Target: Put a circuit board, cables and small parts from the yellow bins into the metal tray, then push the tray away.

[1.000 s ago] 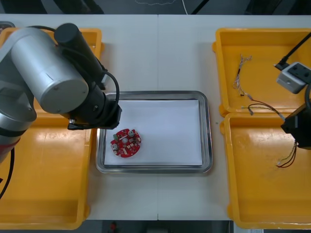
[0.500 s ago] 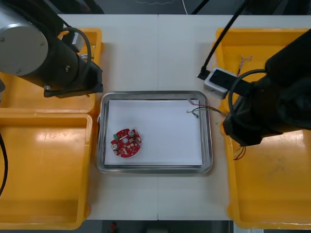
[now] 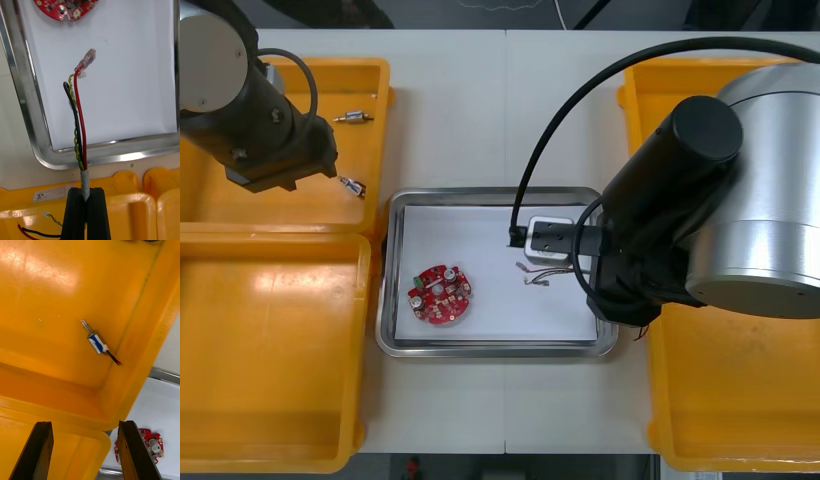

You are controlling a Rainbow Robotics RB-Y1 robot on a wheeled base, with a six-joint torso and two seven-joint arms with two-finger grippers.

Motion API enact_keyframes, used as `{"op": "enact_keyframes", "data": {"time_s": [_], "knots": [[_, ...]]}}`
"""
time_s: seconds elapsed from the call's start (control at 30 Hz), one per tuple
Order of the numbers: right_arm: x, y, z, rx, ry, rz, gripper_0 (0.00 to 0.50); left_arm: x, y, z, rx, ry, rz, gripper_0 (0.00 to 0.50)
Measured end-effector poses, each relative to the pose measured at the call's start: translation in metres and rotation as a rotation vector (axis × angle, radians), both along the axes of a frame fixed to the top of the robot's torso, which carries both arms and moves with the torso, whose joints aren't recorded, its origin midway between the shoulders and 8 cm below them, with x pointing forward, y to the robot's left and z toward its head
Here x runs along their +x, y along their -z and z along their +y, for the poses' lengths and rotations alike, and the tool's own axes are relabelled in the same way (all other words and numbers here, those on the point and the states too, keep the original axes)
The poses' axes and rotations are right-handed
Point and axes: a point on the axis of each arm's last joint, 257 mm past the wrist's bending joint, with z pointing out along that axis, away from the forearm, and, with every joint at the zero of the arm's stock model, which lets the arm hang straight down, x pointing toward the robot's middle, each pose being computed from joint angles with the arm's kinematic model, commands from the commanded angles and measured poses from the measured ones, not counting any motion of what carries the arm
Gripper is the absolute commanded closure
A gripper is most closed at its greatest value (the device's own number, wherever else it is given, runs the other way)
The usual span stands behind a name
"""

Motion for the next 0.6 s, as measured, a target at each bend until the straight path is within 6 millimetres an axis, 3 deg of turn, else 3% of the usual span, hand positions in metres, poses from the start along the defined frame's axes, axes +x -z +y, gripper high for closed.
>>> {"op": "enact_keyframes", "data": {"time_s": [0.37,0.6], "knots": [[0.024,0.034,0.035,0.036,-0.059,-0.018,0.500,0.043,0.008,0.019,-0.094,-0.091,-0.062,0.000],[0.037,0.072,0.047,0.047,-0.057,-0.007,0.500,0.071,0.020,0.026,-0.143,-0.125,-0.116,0.000]]}}
